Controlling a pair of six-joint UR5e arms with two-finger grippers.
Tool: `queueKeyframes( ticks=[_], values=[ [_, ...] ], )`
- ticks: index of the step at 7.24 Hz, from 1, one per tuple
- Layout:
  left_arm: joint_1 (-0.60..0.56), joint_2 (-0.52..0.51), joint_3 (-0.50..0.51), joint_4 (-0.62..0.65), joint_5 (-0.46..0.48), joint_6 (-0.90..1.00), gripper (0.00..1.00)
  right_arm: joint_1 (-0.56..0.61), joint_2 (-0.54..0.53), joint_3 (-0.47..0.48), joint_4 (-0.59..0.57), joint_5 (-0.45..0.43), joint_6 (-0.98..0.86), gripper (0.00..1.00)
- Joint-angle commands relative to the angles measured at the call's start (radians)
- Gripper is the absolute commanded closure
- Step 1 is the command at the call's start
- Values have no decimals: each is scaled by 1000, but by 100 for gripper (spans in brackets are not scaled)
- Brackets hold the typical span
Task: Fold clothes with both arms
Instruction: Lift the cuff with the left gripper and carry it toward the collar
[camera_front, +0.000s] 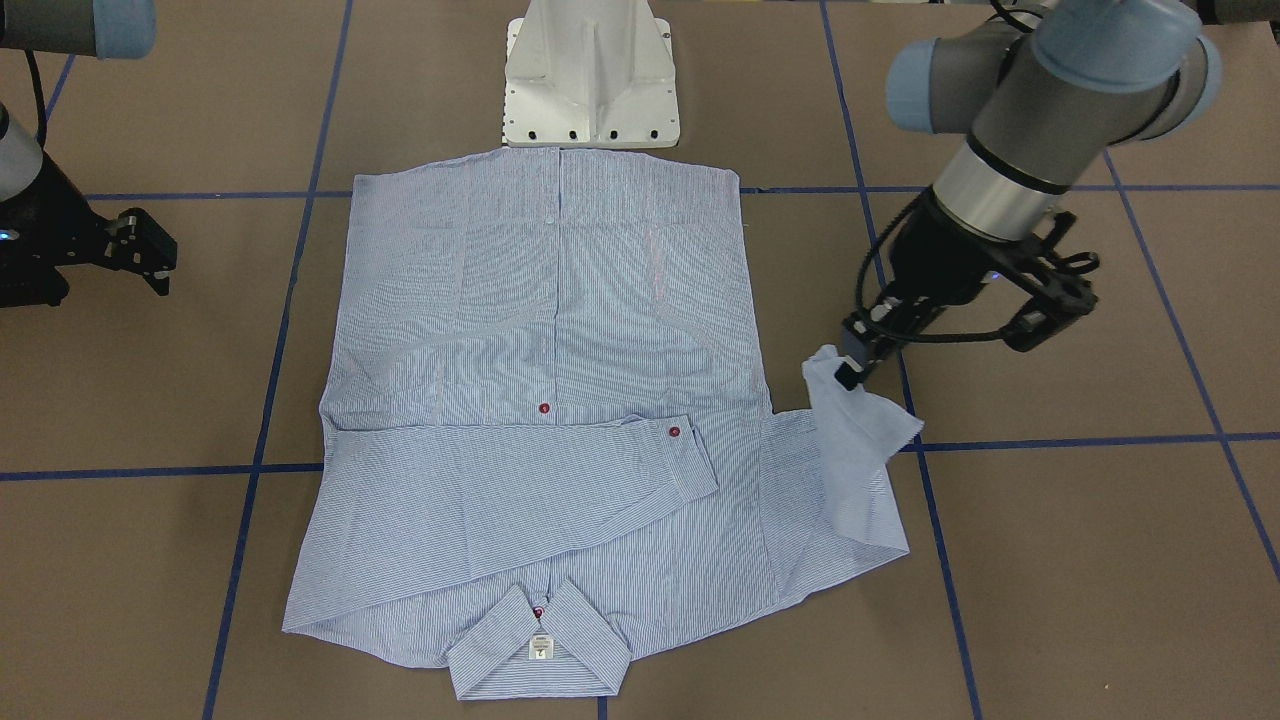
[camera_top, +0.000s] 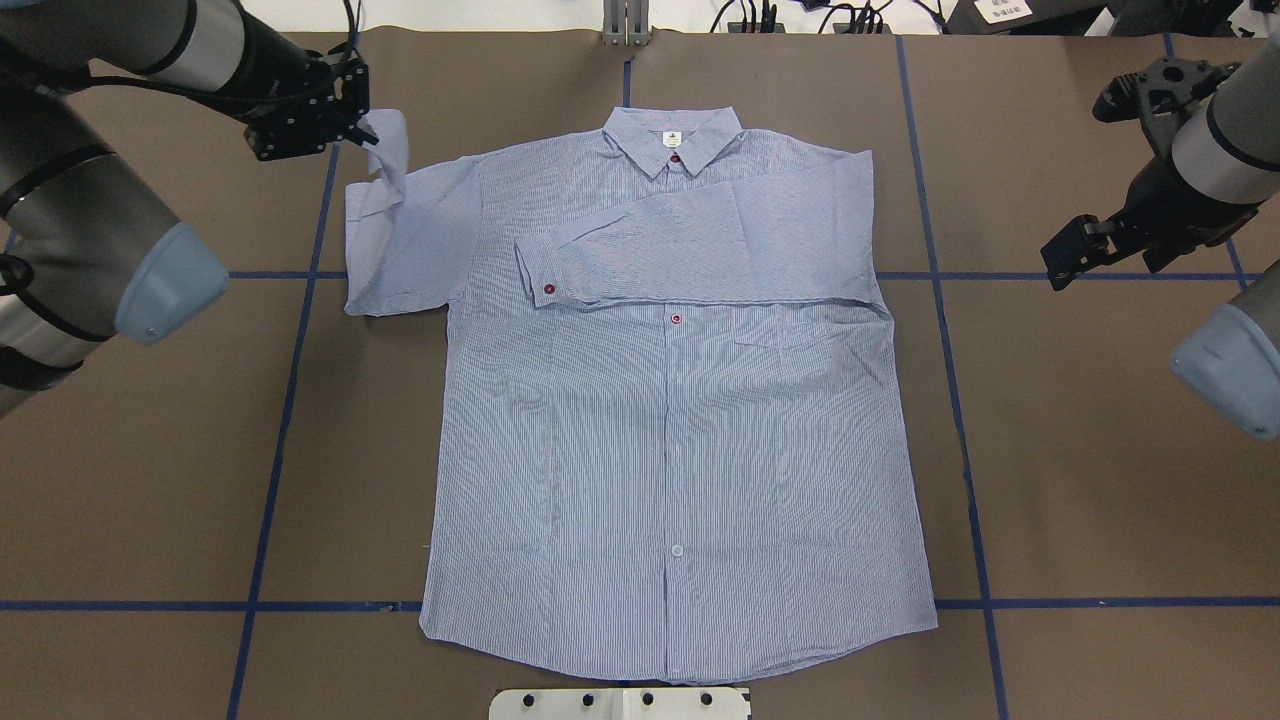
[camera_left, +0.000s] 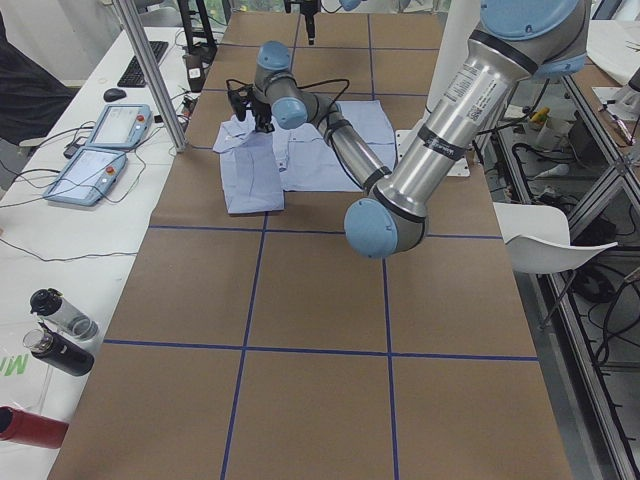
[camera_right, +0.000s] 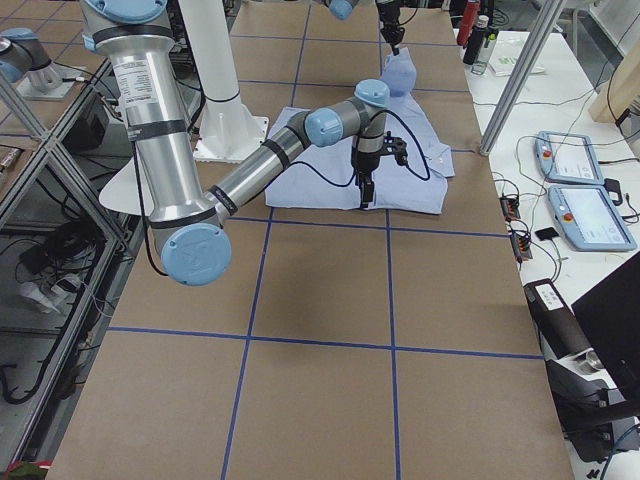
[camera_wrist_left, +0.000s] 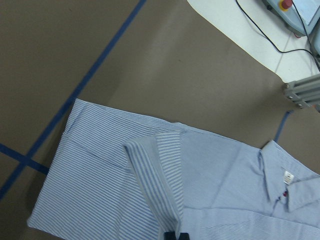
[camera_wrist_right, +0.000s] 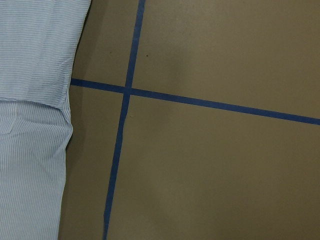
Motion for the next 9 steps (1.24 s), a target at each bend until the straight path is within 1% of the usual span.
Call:
queueKeyframes(
  ticks=[1, 2, 8, 9],
  values=[
    [33, -150, 60, 4, -6, -133, 100, 6, -4, -4, -1, 5, -5, 0],
    [34, -166, 64, 2, -31, -151, 100, 6, -4, -4, 1, 5, -5, 0],
    [77, -201, 67, -7, -28, -217, 100, 4, -4, -7, -1, 1, -5, 0],
    [83, -215, 102, -14, -25, -216, 100, 4, -4, -7, -1, 1, -5, 0]
  ],
)
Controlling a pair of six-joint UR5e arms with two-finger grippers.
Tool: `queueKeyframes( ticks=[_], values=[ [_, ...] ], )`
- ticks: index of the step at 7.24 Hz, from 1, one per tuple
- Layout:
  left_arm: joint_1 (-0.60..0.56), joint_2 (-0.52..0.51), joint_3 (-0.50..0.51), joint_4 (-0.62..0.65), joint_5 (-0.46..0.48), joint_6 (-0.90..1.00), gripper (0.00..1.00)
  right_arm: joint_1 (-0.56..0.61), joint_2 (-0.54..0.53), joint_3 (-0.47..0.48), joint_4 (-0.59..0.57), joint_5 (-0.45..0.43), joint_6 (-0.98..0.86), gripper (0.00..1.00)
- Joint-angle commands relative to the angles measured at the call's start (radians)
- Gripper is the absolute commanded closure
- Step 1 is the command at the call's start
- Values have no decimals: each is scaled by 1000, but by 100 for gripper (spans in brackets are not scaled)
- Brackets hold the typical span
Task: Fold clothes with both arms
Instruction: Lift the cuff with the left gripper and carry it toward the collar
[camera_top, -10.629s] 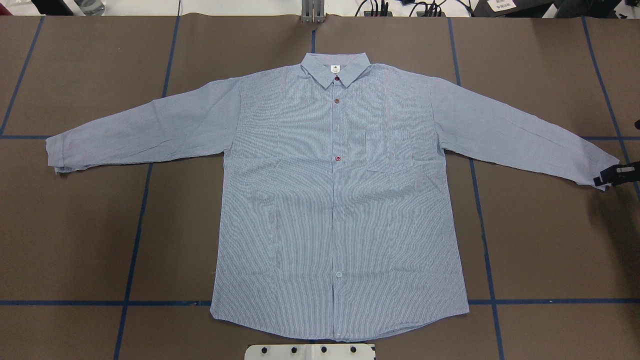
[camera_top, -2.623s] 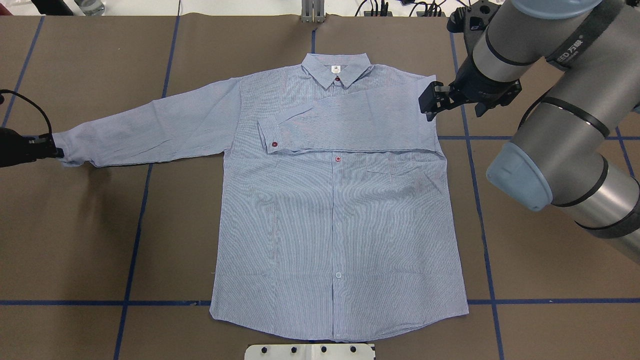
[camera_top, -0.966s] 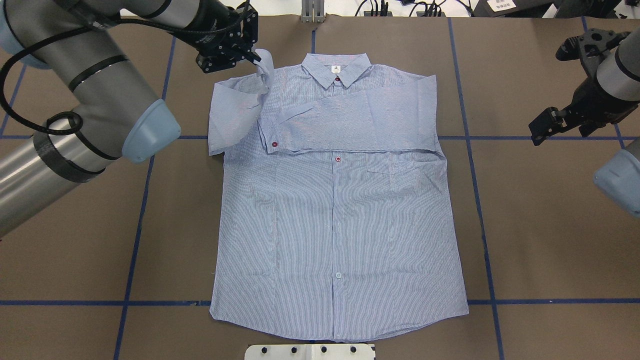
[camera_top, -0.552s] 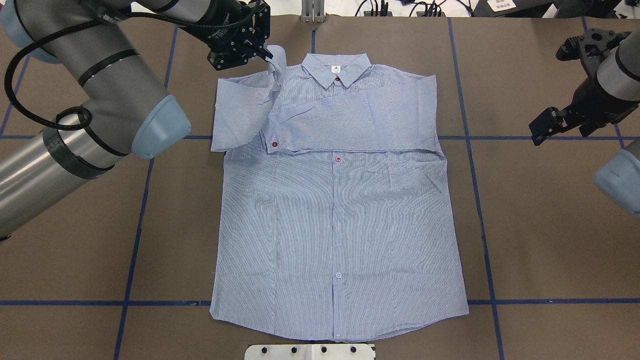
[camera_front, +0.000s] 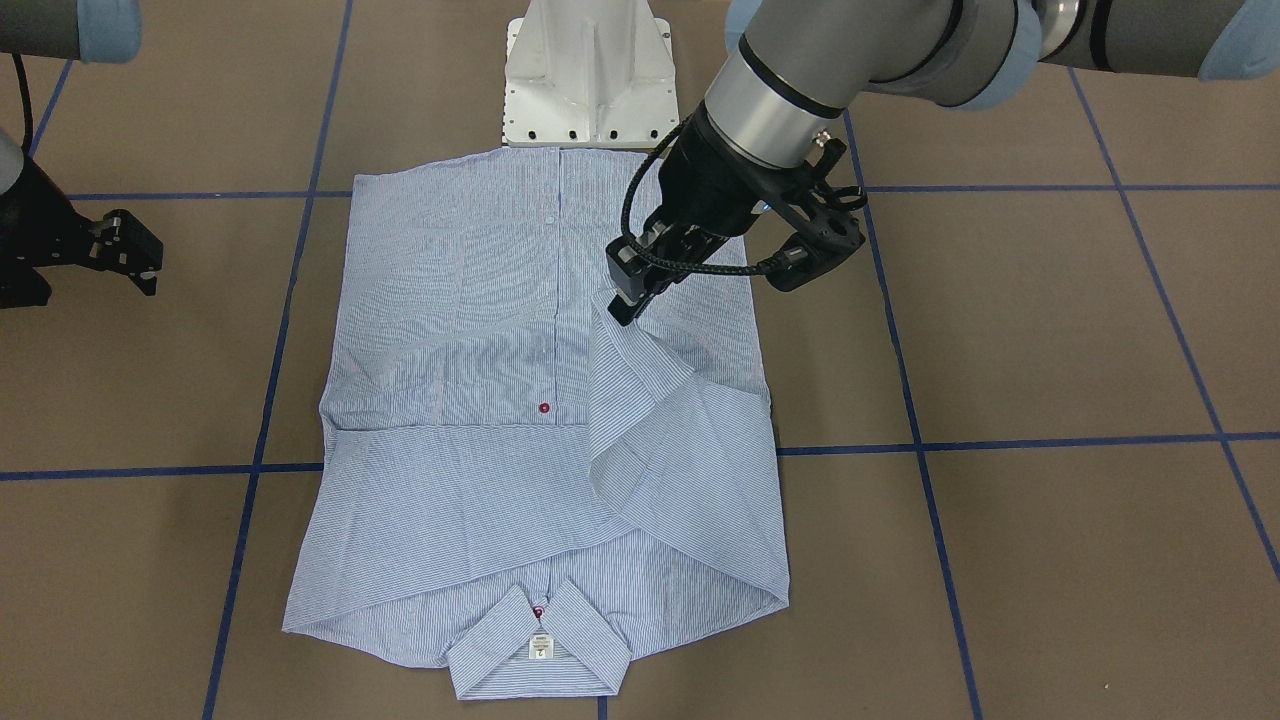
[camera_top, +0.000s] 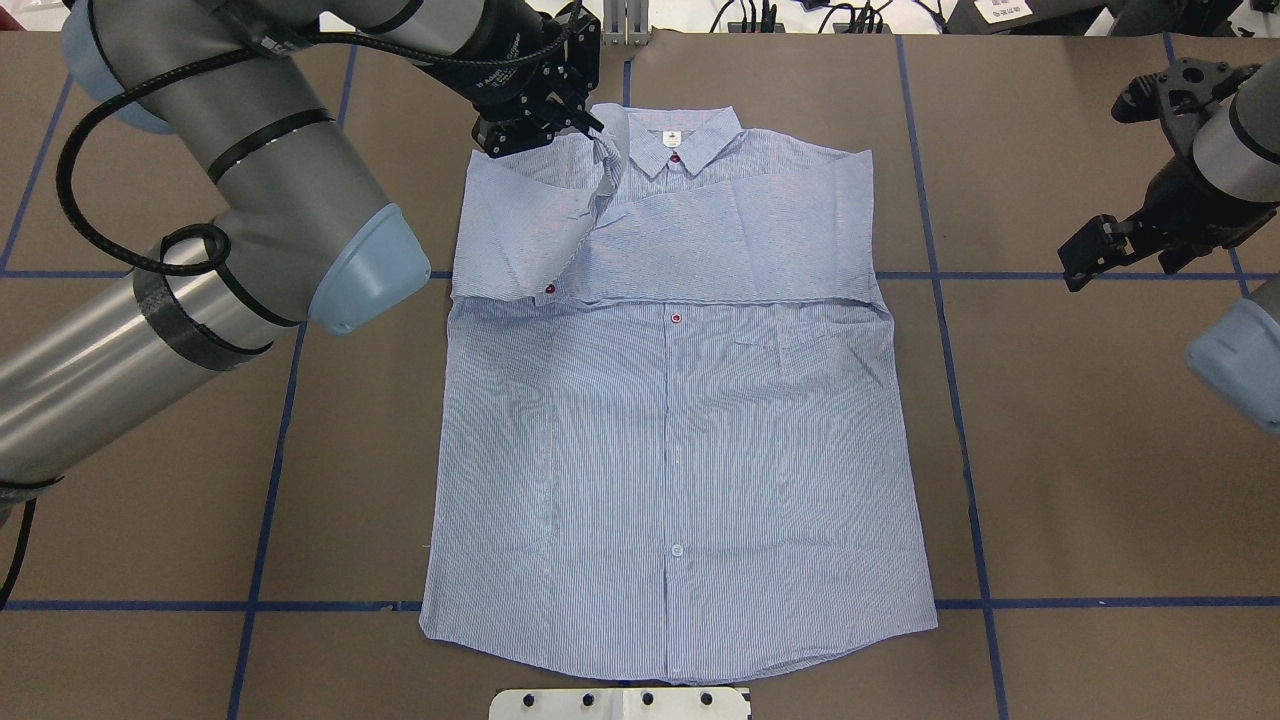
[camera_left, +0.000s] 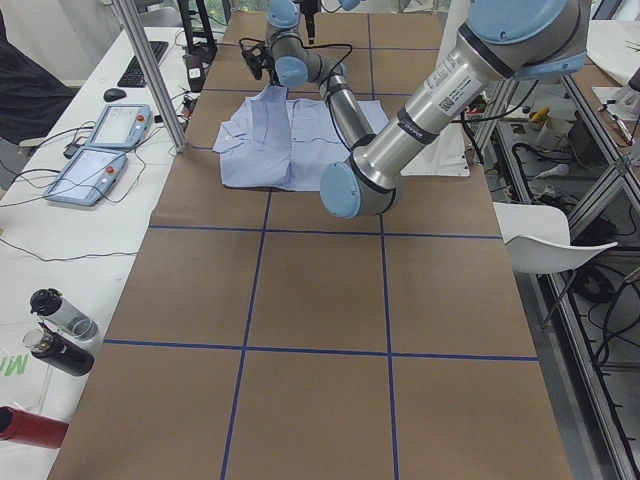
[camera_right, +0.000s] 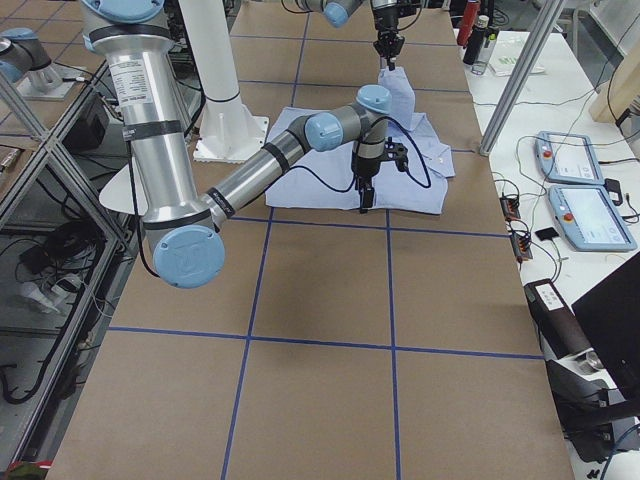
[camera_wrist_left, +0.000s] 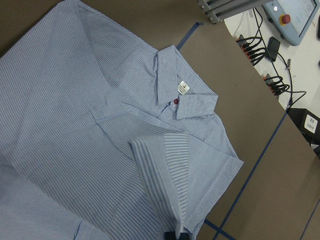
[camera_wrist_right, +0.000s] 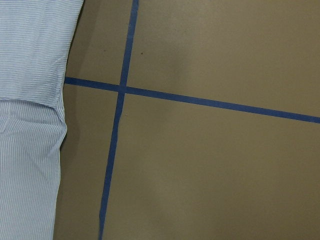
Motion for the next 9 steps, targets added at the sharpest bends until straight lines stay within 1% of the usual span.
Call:
queueKeyframes(
  ticks=[1, 2, 3, 4, 6, 9],
  values=[
    [18, -29, 102, -48, 12, -3, 100, 0, 0, -5, 1, 0, 0, 0],
    [35, -37, 189, -154, 63, -28, 100, 0, 3, -9, 1, 0, 0, 0],
    [41, -84, 291, -233, 75, -48, 100, 0, 3, -10, 1, 0, 0, 0],
    [46, -115, 320, -240, 75, -51, 100, 0, 3, -10, 1, 0, 0, 0],
    [76, -140, 316, -240, 75, -51, 100, 0, 3, -17, 1, 0, -2, 0],
    [89, -144, 312, -241, 74, -51, 100, 0, 3, -32, 3, -2, -2, 0]
  ],
)
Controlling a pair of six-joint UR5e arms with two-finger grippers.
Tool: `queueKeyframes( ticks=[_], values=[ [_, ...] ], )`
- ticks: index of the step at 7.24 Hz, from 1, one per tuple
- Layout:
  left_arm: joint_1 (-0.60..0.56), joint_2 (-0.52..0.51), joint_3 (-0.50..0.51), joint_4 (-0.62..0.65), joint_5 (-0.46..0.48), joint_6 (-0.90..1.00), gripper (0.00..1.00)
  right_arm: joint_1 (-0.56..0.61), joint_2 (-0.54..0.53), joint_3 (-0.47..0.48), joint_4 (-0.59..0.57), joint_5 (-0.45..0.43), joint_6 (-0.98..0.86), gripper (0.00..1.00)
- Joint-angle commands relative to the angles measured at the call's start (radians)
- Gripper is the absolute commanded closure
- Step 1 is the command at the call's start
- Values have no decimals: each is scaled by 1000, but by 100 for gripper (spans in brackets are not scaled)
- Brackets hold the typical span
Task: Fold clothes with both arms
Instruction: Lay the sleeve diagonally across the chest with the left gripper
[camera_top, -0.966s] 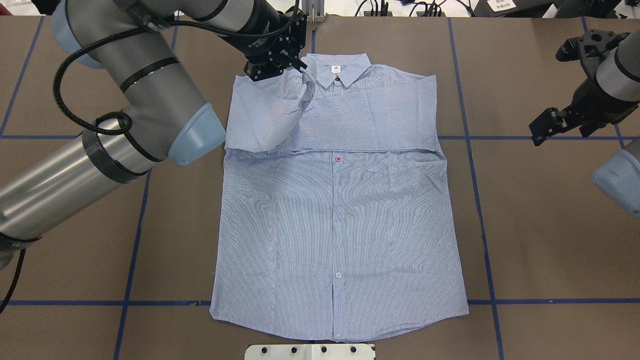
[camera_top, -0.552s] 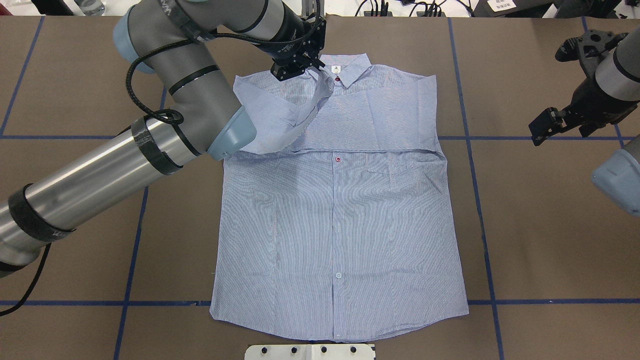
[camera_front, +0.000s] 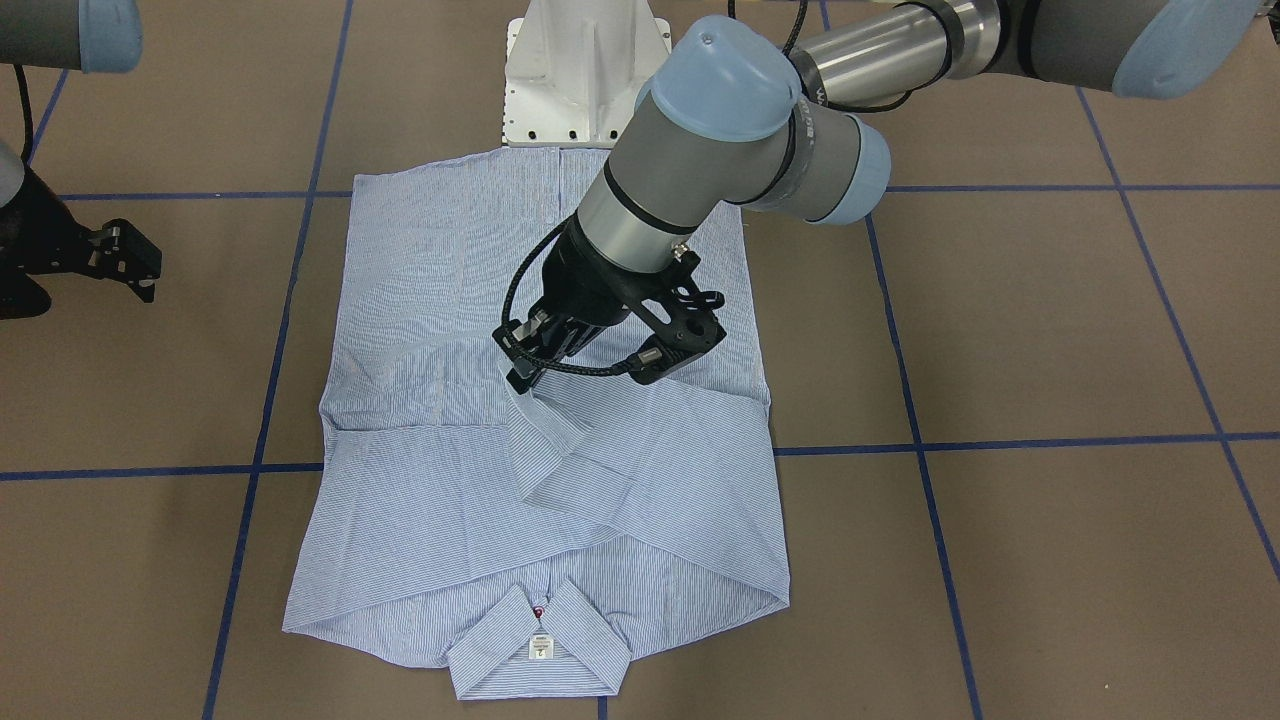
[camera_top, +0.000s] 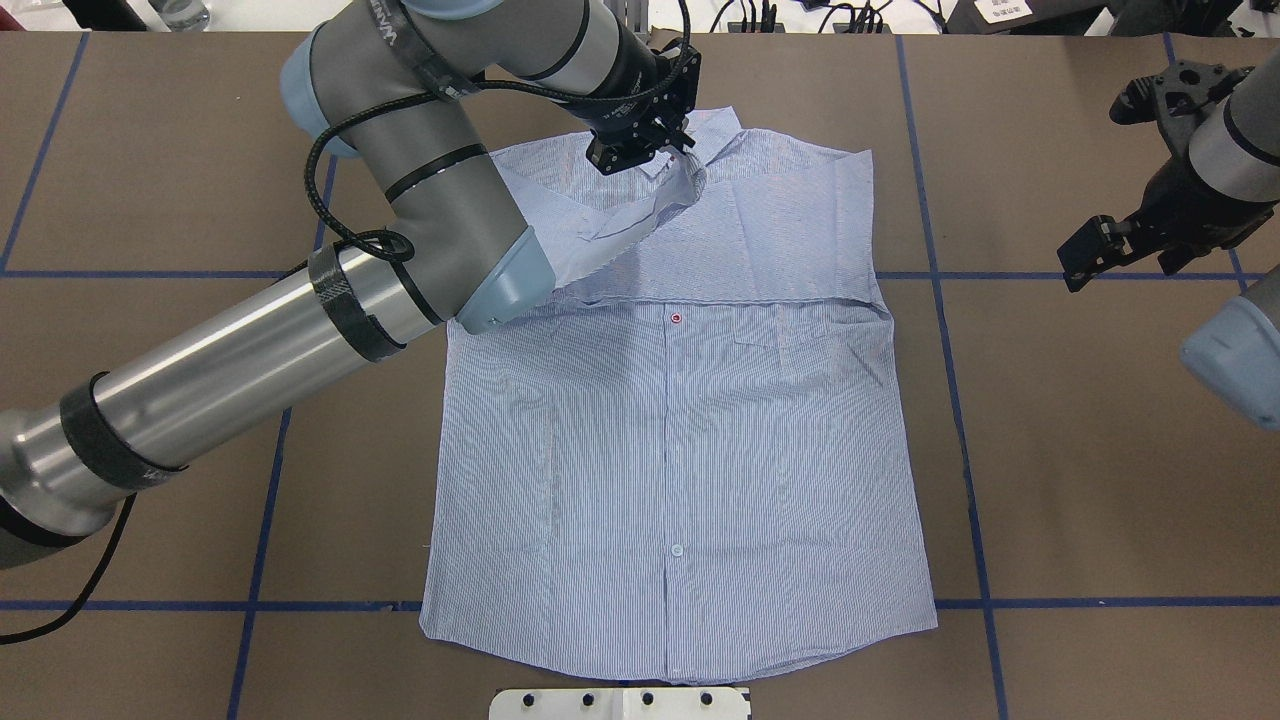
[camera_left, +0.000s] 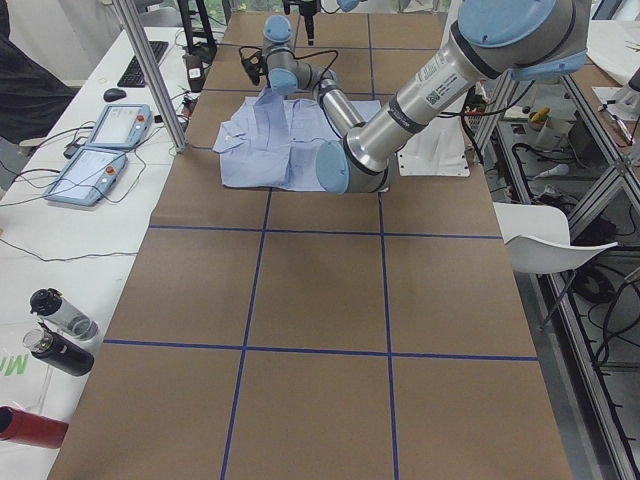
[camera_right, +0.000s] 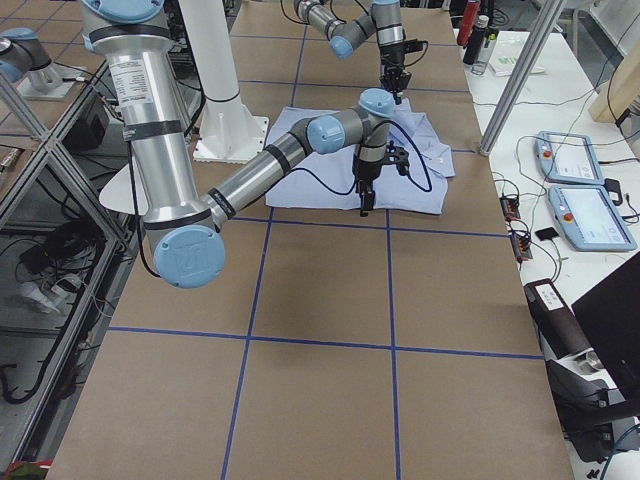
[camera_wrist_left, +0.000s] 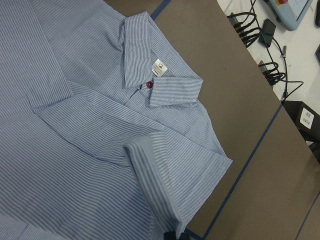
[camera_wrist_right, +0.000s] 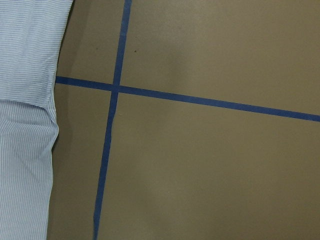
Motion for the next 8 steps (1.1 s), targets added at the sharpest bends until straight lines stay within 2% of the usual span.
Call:
queueKeyframes(
  ticks=[1, 8],
  values=[
    [3, -10, -3, 0, 0, 1, 100, 0, 0, -9, 7, 0, 1, 0],
    [48, -7, 38, -80, 24, 4, 100, 0, -2, -9, 13, -2, 3, 0]
  ],
)
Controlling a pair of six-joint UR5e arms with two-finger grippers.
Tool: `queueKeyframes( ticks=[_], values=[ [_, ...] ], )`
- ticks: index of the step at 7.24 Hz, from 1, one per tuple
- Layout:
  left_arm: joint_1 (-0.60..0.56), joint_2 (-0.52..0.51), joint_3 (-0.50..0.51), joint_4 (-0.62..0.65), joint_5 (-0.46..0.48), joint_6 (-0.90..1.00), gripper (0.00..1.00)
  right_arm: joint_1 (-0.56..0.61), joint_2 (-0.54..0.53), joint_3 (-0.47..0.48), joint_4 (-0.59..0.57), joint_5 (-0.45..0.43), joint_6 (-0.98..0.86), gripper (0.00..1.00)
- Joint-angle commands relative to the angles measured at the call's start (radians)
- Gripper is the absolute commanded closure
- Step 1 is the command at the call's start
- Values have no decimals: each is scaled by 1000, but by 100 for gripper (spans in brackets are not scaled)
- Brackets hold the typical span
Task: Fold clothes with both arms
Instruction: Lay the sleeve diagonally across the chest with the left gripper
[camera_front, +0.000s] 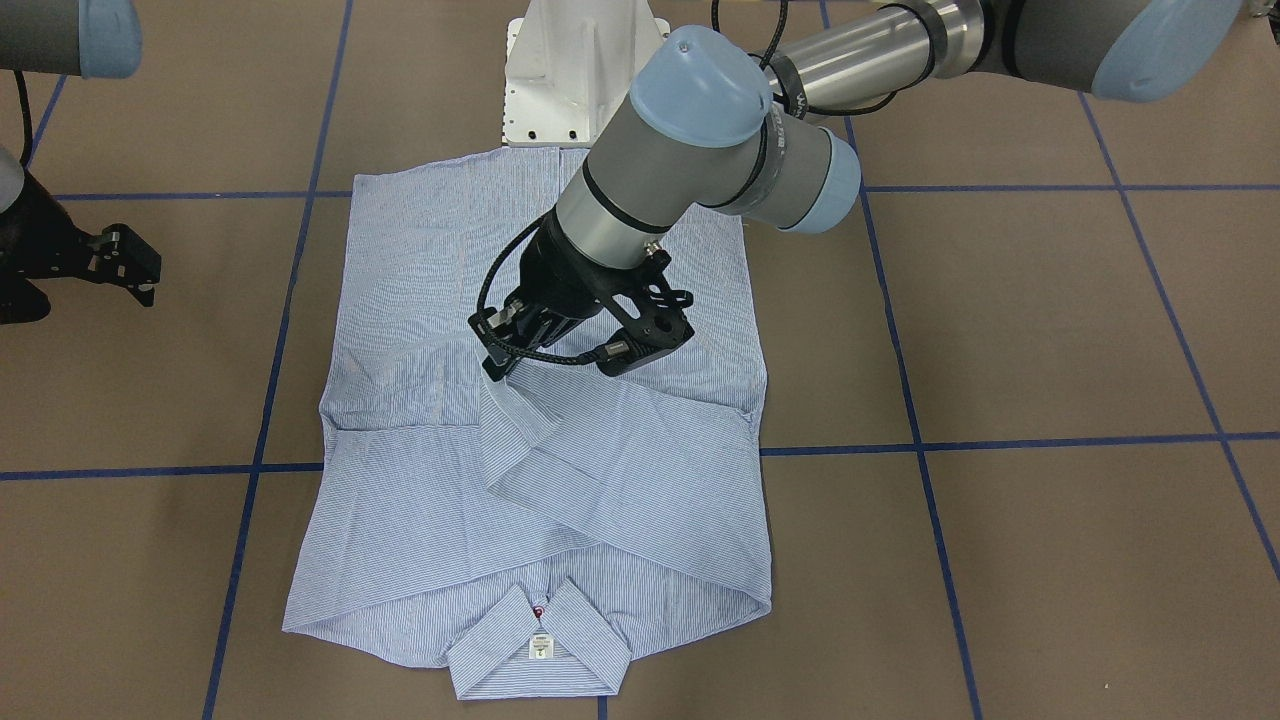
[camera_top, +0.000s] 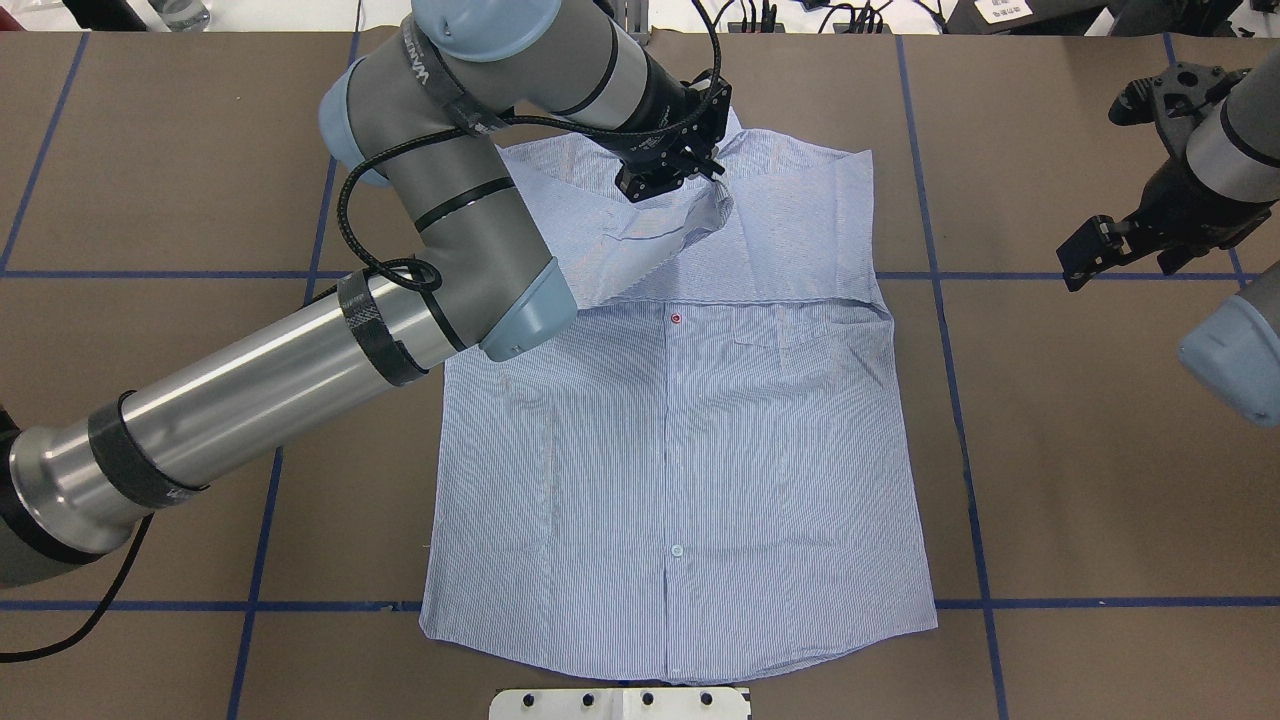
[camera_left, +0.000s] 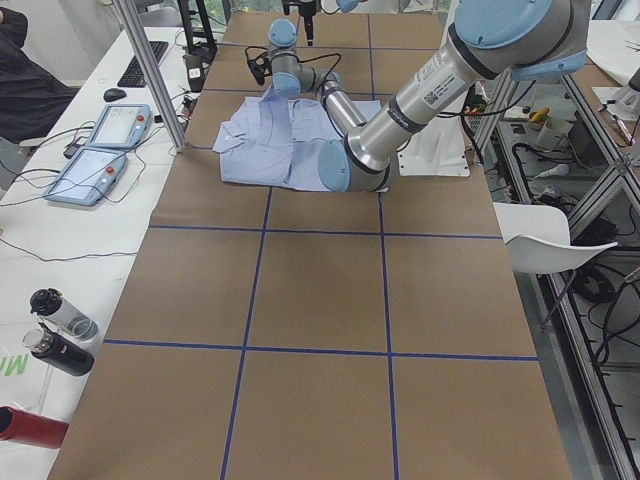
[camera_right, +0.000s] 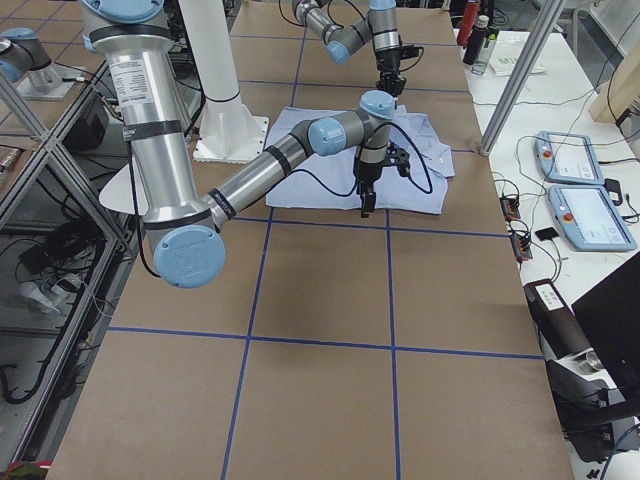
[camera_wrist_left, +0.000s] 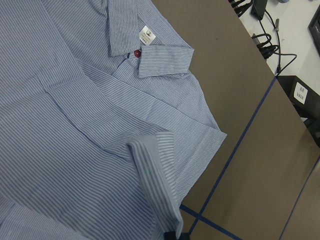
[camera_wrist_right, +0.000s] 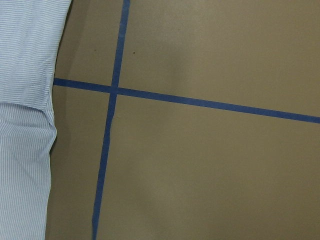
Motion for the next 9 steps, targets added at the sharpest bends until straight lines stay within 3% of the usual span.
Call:
queueKeyframes(
  ticks=[1, 4, 6, 7, 8, 9],
  values=[
    [40, 2, 5, -7, 51, 4, 100, -1, 1, -3, 0, 0, 0, 0],
    [132, -6, 140, -202, 172, 52, 100, -1, 2, -1, 0, 0, 2, 0],
    [190, -6, 139, -204, 239, 149, 100, -1, 2, -3, 0, 0, 3, 0],
    [213, -10, 132, -204, 283, 216, 84, -1, 2, -3, 0, -1, 3, 0],
    [267, -15, 125, -214, 411, 423, 1, -1, 5, -3, 0, 0, 3, 0],
    [339, -9, 120, -272, 543, 612, 0, -1, 9, -3, 0, 0, 6, 0]
  ],
)
